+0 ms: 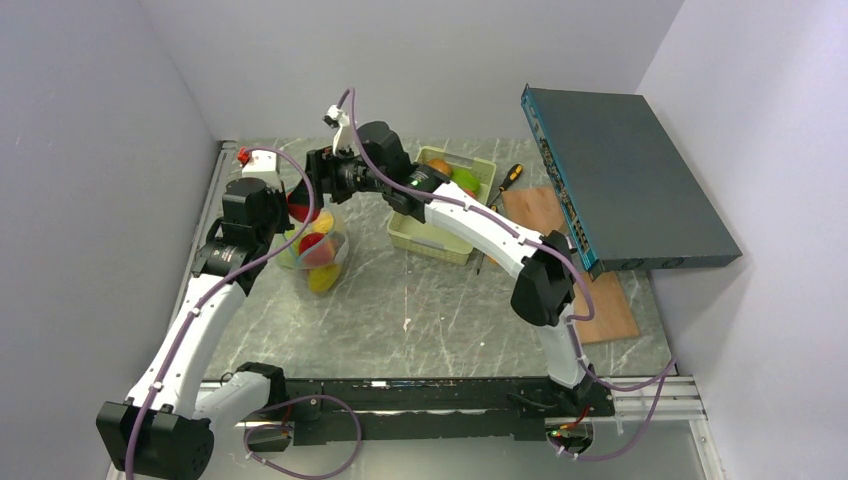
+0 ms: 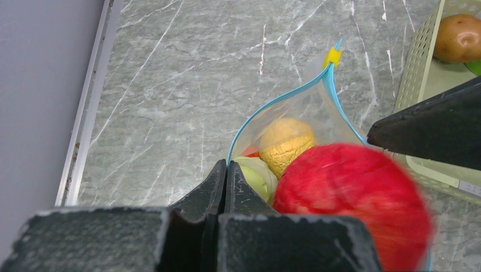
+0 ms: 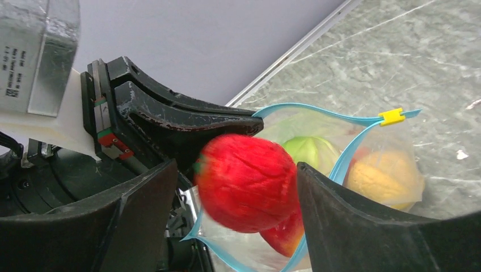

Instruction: Place the food in the zip-top bag and seal the zipper

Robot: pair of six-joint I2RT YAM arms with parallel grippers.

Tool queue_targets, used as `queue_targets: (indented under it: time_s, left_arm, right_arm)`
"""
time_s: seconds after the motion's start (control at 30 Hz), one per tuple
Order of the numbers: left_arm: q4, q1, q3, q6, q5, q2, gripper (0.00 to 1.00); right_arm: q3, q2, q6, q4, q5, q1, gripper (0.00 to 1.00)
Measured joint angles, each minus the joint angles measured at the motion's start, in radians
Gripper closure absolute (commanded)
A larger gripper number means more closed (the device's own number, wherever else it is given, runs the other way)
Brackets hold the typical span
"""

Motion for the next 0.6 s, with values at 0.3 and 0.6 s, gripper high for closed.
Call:
queue_targets:
  time_s: [0.3, 0.6]
  left_arm:
    - [0.0, 0.0, 0.0, 0.0, 0.0, 0.0, 1.0]
    - [0.001, 0.0, 0.0, 0.0, 0.0, 0.0, 1.0]
  right_arm:
    - [0.069, 0.025, -0.06, -0.069, 0.058, 0.006, 0.13]
    - [0.071, 0.026, -0.084, -0.145, 0.132, 0.006, 0.23]
